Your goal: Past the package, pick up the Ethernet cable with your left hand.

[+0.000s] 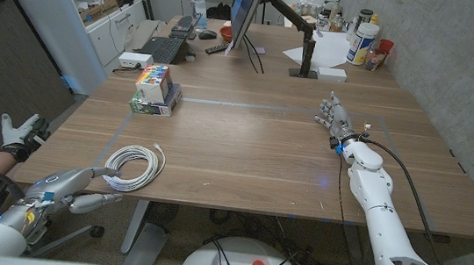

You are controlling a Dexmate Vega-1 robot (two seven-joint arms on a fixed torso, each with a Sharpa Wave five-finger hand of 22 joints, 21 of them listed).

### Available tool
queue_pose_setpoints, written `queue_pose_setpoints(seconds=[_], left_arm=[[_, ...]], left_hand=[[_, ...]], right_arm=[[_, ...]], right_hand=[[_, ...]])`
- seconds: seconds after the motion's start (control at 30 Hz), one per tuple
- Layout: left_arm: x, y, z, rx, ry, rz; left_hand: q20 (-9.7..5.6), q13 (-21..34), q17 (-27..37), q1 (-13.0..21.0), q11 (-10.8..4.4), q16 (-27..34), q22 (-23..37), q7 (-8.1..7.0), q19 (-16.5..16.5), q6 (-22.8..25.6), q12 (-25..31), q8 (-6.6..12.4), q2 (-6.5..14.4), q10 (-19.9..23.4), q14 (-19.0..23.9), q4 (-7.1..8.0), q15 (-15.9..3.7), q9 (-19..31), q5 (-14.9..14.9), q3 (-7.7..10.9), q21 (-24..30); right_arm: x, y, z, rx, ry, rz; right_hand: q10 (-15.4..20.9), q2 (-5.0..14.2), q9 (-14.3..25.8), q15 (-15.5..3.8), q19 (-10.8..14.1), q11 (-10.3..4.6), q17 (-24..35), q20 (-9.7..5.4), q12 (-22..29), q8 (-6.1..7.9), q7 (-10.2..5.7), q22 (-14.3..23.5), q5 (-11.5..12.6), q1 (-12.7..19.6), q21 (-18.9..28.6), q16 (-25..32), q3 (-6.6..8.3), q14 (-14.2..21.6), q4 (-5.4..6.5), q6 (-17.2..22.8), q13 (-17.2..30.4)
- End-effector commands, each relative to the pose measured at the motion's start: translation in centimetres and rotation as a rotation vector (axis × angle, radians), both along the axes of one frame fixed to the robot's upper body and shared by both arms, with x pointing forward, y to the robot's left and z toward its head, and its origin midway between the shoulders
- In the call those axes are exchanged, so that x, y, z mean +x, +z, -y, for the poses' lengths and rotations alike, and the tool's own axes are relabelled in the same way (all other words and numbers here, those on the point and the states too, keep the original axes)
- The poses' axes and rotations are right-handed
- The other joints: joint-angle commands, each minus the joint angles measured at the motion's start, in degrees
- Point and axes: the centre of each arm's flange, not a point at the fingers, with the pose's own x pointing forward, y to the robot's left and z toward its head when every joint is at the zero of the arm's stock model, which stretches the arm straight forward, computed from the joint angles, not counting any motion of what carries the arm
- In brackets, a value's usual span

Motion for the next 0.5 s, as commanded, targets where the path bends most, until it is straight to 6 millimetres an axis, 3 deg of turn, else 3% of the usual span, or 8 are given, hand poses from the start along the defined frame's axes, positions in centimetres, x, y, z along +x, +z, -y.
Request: queue_pose_setpoints(seconds=[0.03, 0.5], left_arm=[[0.5, 0.8, 0.0, -0.047, 0.029, -0.021], [2.3, 0.9, -0.3, -0.072, 0.03, -0.049]], left_hand=[[0.01, 0.3, 0.2, 0.1, -0.07, 0.1, 0.1, 0.2, 0.2, -0.3, 0.0, 0.02, 0.6, -0.1, 0.7, -0.05, -8.4, 0.3, 0.2, -0.15, 0.0], [0.18, 0.5, 0.2, -0.1, -0.1, 0.2, 0.1, 0.22, 0.3, 0.1, 0.2, 0.21, 0.9, 0.4, 1.1, 0.11, -8.42, 0.4, 0.2, -0.33, 0.0]], right_arm=[[-0.1, -0.1, 0.1, 0.011, 0.005, -0.006], [0.0, -0.1, 0.1, 0.003, 0.005, -0.012]], right_hand=[[0.1, 0.09, 0.2, 0.26, -0.3, 0.0, 0.0, 0.01, 0.2, 0.06, -0.02, 0.2, 0.4, -0.2, -0.1, 0.1, -0.11, -0.2, 0.1, 0.0, 0.0], [-0.1, 0.12, 0.2, 0.37, -0.3, -0.03, 0.0, 0.05, 0.2, 0.09, -0.02, 0.2, 0.4, -0.2, -0.1, 0.1, -0.1, -0.3, 0.11, 0.0, 0.0]])
